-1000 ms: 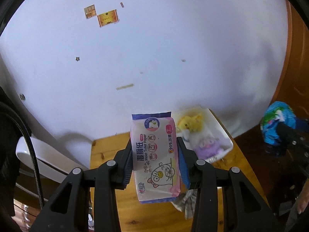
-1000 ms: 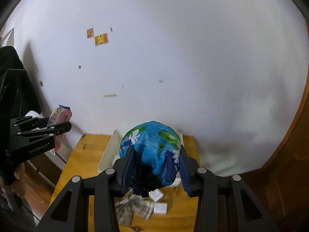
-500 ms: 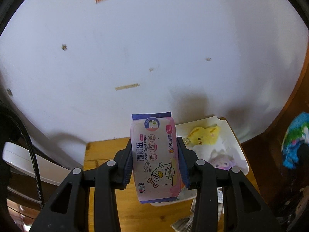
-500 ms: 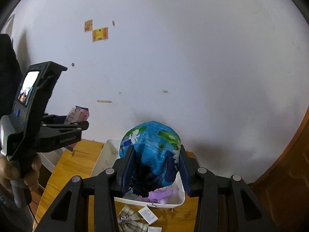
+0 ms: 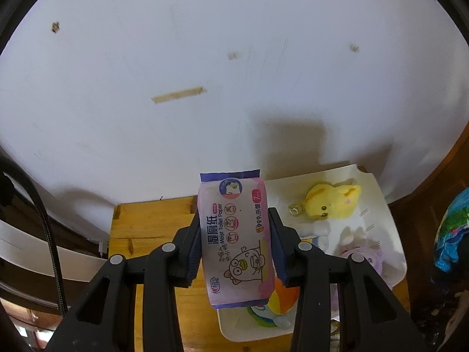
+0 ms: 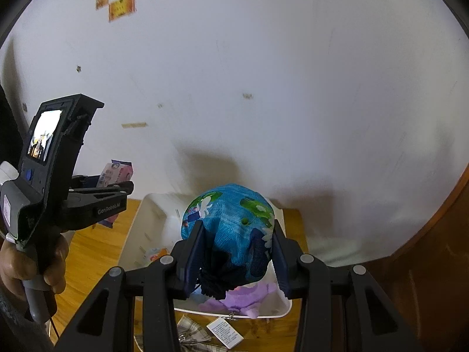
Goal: Organize objects
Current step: 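Open both grippers to drop the wipes and pouch into the tray, then withdraw both grippers and move them toward the plaid bow and boxes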
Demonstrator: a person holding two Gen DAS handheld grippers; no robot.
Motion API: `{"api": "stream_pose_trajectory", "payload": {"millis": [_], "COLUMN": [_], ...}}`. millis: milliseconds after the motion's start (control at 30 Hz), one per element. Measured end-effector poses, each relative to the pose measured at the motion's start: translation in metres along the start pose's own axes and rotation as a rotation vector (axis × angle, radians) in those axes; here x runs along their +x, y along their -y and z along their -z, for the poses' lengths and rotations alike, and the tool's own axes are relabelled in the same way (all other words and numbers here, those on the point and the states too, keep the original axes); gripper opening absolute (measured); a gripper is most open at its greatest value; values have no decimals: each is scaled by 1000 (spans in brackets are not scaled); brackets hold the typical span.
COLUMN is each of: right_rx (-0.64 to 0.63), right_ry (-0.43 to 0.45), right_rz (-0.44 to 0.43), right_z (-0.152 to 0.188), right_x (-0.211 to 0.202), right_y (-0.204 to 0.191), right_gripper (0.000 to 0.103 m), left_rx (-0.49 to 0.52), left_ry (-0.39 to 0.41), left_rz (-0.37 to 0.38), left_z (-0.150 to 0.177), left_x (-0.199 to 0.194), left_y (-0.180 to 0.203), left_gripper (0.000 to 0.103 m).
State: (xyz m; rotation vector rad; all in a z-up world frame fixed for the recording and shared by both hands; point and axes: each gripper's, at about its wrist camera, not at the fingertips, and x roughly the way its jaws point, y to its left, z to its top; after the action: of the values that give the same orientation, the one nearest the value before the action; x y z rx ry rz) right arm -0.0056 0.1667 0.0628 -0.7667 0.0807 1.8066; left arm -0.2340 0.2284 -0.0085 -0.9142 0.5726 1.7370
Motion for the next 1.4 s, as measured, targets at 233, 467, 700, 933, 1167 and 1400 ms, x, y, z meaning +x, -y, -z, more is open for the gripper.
{"api": "stream_pose_trajectory", "payload": {"millis": [233, 467, 700, 933, 1167, 1400], "right_rx": [-27, -52, -71, -79, -86, -86], "right_ry": [-52, -41, -40, -40, -7, 21], "right_rz": [-18, -36, -50, -75, -94, -108], "right_z": [3, 14, 24, 39, 51, 60], "right_x": [29, 29, 18, -17, -57, -95], "right_y": [-7, -15, -19, -18, -21, -22], "right_gripper": [46, 67, 67, 67, 68, 68], "left_rx": [-7, -49, -99, -114, -108, -92], "left_ry": [-29, -69, -72, -87, -44, -5], "left_rz": [30, 33, 87, 100, 89, 90], "left_z": [4, 10, 21, 37, 52, 68], "left_x": [21, 29, 21, -4, -55, -105], "left_y": [3, 1, -6, -13, -25, -32], "left_gripper": [45, 67, 87, 94, 97, 97]}}
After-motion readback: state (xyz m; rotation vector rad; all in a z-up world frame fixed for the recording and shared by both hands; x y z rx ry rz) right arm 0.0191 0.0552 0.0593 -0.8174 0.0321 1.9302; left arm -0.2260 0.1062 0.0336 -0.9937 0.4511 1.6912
